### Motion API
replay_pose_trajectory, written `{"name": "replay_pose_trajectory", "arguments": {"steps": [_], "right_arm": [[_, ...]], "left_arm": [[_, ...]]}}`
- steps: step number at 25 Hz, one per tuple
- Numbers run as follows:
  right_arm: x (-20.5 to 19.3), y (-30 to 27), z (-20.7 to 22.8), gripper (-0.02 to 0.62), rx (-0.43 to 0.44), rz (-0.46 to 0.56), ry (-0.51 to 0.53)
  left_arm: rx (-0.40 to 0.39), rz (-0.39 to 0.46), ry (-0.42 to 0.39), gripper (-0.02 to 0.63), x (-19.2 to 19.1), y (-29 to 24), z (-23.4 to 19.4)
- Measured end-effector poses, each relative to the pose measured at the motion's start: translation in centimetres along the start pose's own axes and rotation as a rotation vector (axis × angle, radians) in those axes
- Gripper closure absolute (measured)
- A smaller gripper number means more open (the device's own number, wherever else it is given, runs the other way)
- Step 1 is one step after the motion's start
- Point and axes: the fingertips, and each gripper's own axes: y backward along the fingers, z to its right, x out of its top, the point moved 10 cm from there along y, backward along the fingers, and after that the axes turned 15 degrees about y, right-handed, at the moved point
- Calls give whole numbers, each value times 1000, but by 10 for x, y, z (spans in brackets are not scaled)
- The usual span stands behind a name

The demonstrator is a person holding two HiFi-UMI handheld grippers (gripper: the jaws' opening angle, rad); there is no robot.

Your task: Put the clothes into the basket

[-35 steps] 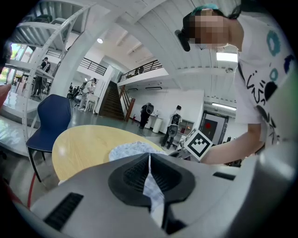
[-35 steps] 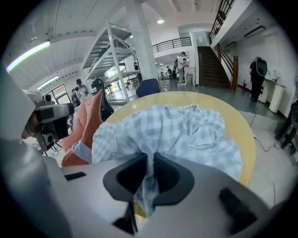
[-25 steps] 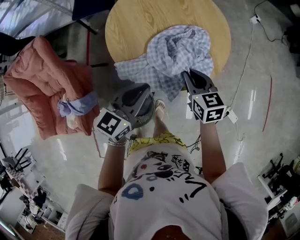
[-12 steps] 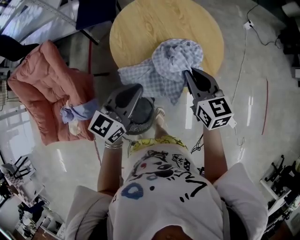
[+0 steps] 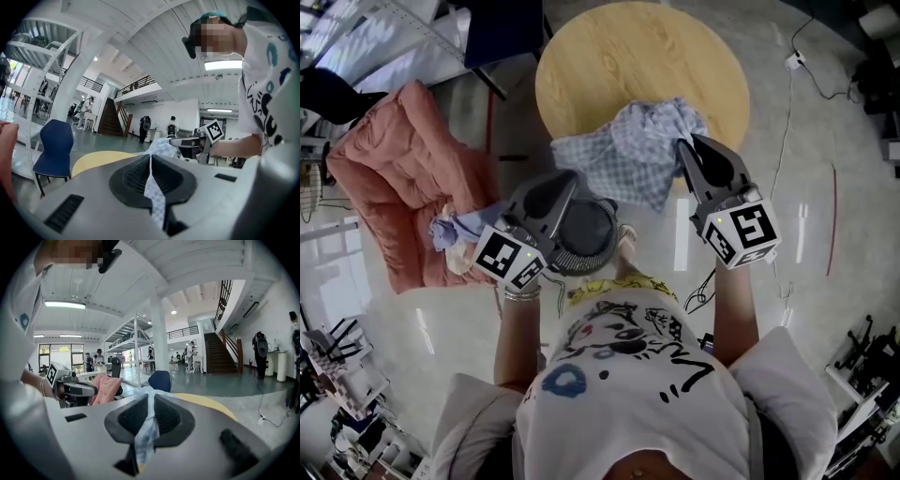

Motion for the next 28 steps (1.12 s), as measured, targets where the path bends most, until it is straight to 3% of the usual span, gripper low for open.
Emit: {"name": "replay_pose_trajectory", "arguments": {"steps": [15,28], "right_arm": [[76,28,-63,543,-7,147,87],[121,39,-151,543,9,235,153]], "left_arm": [[25,70,-73,583,22,87,14],[89,112,-81,583,11,197,9]]}}
